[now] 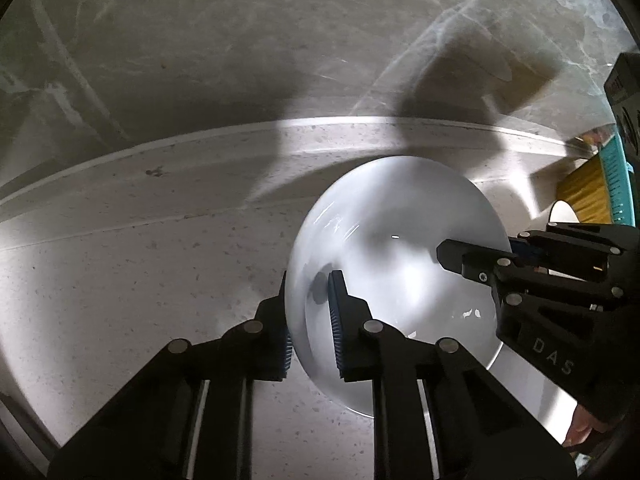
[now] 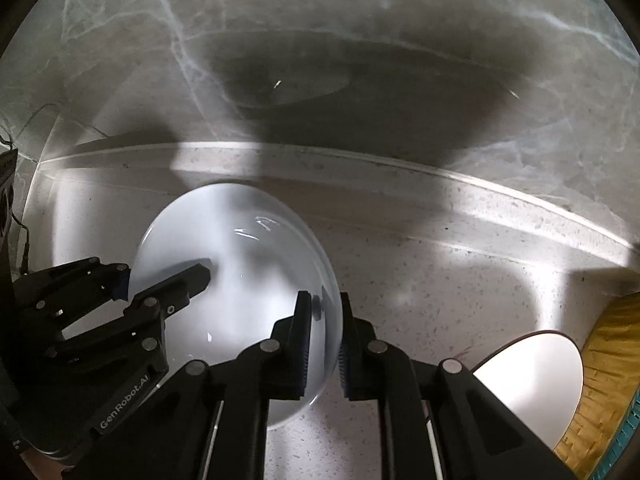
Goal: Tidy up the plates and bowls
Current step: 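Lift the white bowl and carry it over the plate stack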
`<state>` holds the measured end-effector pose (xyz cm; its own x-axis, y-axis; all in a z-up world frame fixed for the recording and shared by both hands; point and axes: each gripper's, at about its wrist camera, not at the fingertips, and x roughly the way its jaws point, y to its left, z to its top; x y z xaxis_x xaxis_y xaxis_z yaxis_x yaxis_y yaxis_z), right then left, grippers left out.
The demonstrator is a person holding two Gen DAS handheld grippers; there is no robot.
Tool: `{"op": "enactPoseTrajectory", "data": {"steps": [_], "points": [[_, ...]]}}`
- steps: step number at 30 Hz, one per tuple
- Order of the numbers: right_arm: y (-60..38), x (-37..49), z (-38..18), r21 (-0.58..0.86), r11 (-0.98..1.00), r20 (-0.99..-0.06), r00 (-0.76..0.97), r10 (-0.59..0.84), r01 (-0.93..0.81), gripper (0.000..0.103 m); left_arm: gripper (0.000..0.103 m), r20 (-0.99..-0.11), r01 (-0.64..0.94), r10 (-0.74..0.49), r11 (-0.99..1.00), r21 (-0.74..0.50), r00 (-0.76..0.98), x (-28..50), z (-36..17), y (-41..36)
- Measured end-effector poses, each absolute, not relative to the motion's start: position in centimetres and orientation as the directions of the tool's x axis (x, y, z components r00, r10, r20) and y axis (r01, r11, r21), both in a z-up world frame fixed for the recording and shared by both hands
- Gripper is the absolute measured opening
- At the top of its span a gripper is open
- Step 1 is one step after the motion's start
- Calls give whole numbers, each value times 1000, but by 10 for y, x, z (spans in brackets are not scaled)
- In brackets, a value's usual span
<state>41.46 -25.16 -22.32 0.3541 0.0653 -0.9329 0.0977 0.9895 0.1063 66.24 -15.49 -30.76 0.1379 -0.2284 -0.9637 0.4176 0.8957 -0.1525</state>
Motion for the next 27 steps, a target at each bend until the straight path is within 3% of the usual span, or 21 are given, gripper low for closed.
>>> {"op": "enactPoseTrajectory", "data": {"steps": [7, 27], "points": [[-261, 410, -221, 127, 987, -927, 366, 83, 97, 10, 13, -958, 411, -261, 891, -192, 120, 643, -314, -147], [-230, 418, -180, 153, 988, -893, 432, 123, 37, 11, 12, -949, 413, -250, 898, -152, 193, 582, -241, -112]]}}
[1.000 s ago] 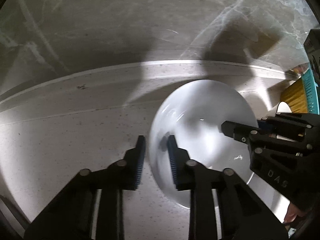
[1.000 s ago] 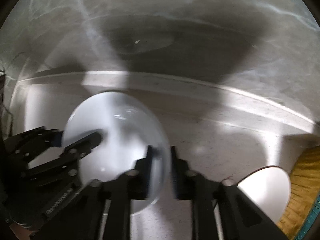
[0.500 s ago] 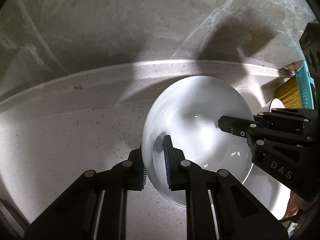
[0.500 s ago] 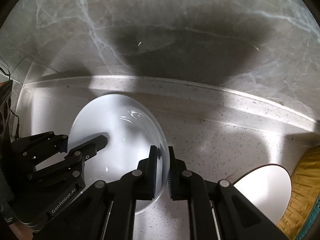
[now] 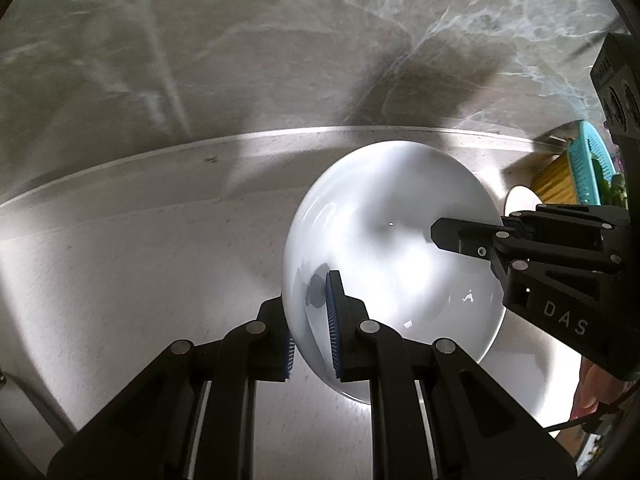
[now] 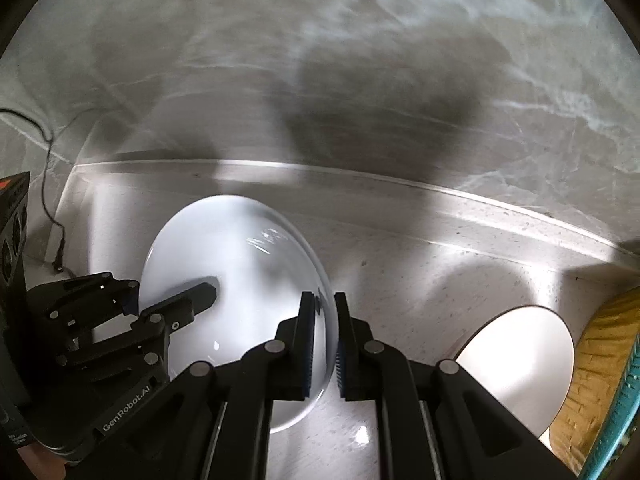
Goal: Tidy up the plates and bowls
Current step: 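Lift the white bowl and carry it over the plate stack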
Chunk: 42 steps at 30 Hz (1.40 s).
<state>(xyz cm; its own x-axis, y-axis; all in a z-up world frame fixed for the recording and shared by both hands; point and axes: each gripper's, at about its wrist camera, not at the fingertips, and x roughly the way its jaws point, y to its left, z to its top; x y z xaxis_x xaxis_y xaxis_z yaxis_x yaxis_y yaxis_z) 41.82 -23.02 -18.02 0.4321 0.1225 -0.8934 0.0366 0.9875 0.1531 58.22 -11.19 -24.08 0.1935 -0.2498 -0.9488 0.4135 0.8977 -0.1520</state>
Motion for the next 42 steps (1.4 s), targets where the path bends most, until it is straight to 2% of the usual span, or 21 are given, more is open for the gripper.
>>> {"op": "enactPoseTrajectory", "data": {"steps": [11, 20, 31, 42], "points": [[-165, 367, -155, 173, 979, -866, 456, 202, -107, 11, 12, -936, 329, -237, 933, -144, 262, 512, -198, -45], [-94, 324, -164, 181, 954, -866, 421, 269, -237, 11, 12, -936, 247, -197, 961, -125, 293, 427, -172, 41], [-54, 286, -205, 193, 937, -900, 328, 288, -291, 11, 12, -954, 188, -191, 971, -149, 229, 343, -207, 82], [-53, 275, -246, 194, 945, -926, 267, 265, -265, 11, 12, -970, 204, -164, 971, -126, 180, 320, -245, 81]]}}
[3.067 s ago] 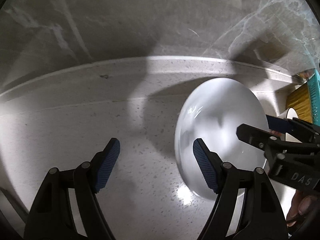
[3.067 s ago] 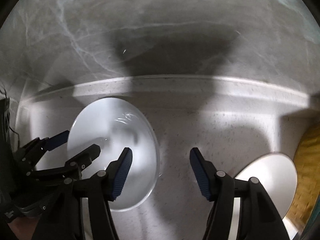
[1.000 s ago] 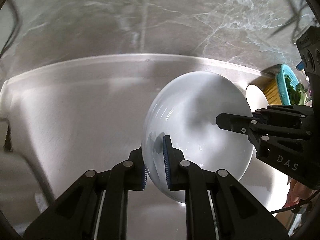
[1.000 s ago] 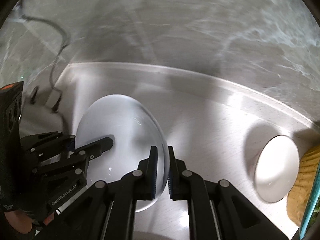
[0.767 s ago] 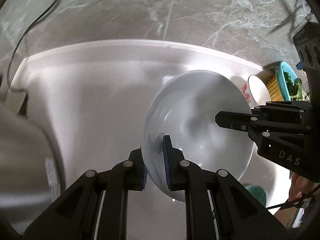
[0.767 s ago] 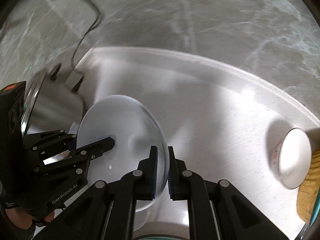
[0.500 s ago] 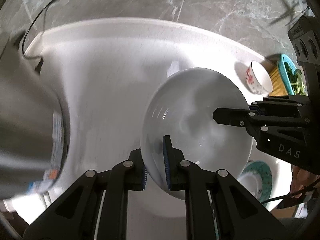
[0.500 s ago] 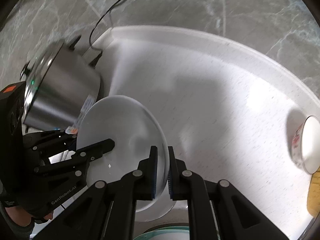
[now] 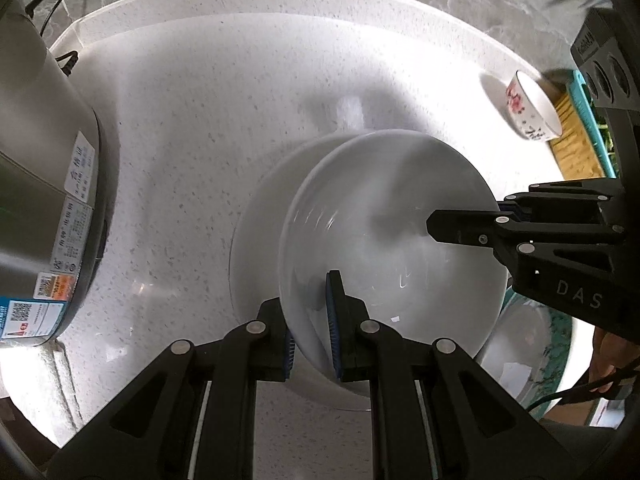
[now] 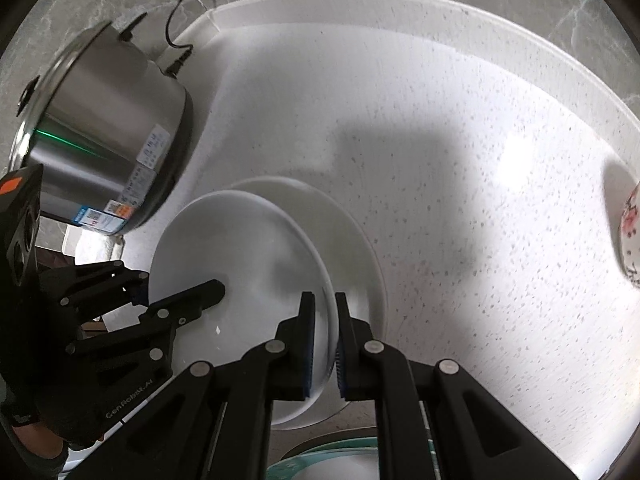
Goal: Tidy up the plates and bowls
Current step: 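Lift the white bowl and carry it over the plate stack, then lower the white bowl onto the stack and open both grippers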
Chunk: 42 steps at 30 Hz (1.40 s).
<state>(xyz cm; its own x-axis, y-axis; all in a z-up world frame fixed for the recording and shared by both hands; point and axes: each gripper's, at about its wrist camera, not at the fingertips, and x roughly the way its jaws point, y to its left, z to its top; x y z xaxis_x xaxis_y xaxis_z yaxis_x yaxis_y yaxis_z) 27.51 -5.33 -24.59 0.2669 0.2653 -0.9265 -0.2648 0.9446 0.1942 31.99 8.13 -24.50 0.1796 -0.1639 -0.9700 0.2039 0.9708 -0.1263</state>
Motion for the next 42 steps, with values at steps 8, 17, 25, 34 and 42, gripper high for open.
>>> {"op": "enactPoseTrajectory", "data": {"steps": [8, 17, 25, 34, 42], "points": [[-45, 277, -259, 167, 951, -937, 258, 235, -261, 11, 12, -974, 209, -156, 970, -121, 163, 328, -262, 75], [-39, 277, -260, 149, 950, -935, 274, 225, -273, 14, 14, -969, 212, -150, 971, -108, 195, 332, -261, 76], [-44, 271, -260, 178, 945, -922, 288, 258, -275, 15, 25, -956, 212, -196, 966, -150, 218, 325, -256, 79], [-51, 264, -250, 223, 938, -900, 314, 303, -265, 29, 78, -932, 241, -231, 956, -164, 281, 323, -232, 71], [-129, 238, -183, 317, 935, -775, 525, 352, -158, 55, 77, -896, 266, -303, 939, -220, 326, 350, -168, 61]]}}
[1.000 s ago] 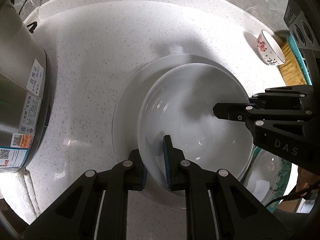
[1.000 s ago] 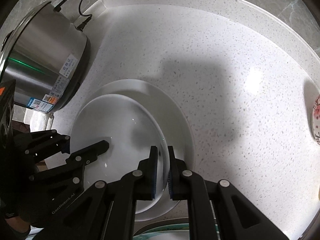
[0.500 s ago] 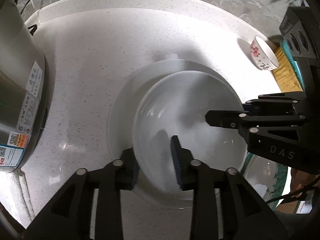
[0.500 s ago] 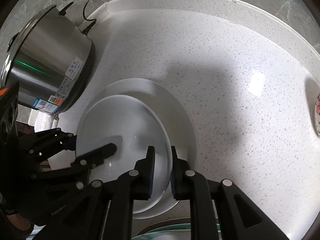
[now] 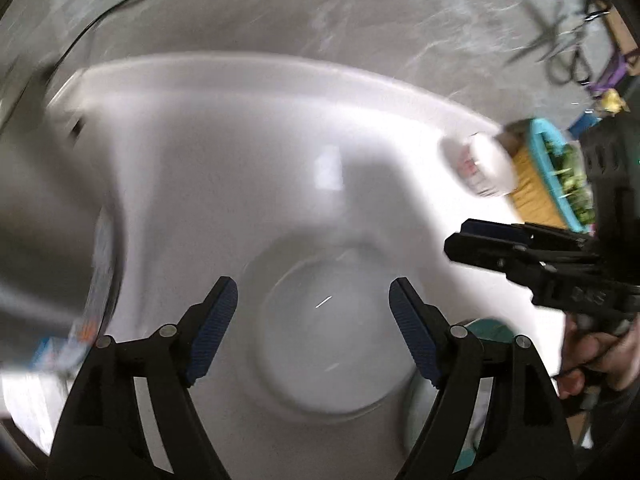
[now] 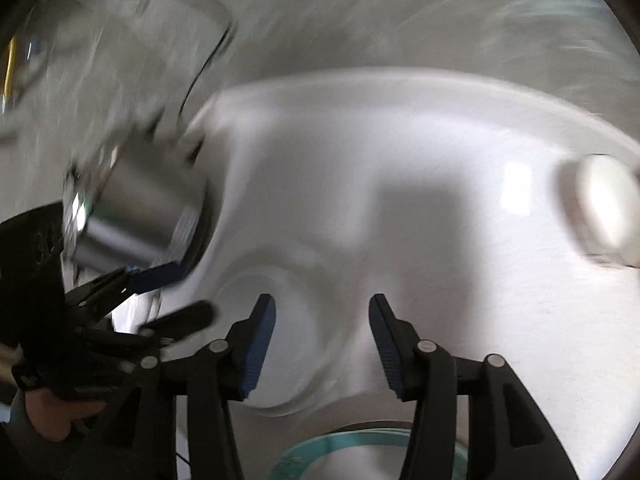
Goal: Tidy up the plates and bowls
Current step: 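Lower the white bowl onto the stack and open both grippers, then move both grippers to the red-rimmed white bowl and close on its rim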
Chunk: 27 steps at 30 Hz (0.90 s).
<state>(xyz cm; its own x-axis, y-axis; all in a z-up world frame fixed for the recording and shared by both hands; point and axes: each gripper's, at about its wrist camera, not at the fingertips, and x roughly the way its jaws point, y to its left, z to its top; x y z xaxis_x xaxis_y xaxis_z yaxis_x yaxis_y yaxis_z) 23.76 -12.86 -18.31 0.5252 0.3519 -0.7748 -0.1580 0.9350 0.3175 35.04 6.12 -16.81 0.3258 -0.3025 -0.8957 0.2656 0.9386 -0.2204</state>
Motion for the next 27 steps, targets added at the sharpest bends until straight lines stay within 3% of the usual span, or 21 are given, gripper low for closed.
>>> {"op": "enactPoseTrajectory", "data": {"steps": [6, 9, 11, 17, 27], "points": [[-267, 227, -168, 303, 916, -771, 633, 72, 264, 56, 80, -902, 496, -332, 853, -161, 277, 419, -141, -59], [-306, 225, -174, 276, 884, -777, 629, -26, 377, 56, 80, -915, 582, -330, 801, -141, 233, 453, -151, -130], [-323, 224, -181, 304, 853, -774, 632, -39, 425, 56, 80, -931, 615, -287, 783, -92, 226, 473, -164, -174], [-346, 233, -200, 367, 782, -762, 645, -59, 503, 51, 80, -949, 670, -275, 735, -106, 152, 518, -209, -251], [-352, 239, -220, 396, 702, -789, 611, -70, 592, 51, 80, -961, 693, -253, 713, -107, 112, 534, -257, -264]]}}
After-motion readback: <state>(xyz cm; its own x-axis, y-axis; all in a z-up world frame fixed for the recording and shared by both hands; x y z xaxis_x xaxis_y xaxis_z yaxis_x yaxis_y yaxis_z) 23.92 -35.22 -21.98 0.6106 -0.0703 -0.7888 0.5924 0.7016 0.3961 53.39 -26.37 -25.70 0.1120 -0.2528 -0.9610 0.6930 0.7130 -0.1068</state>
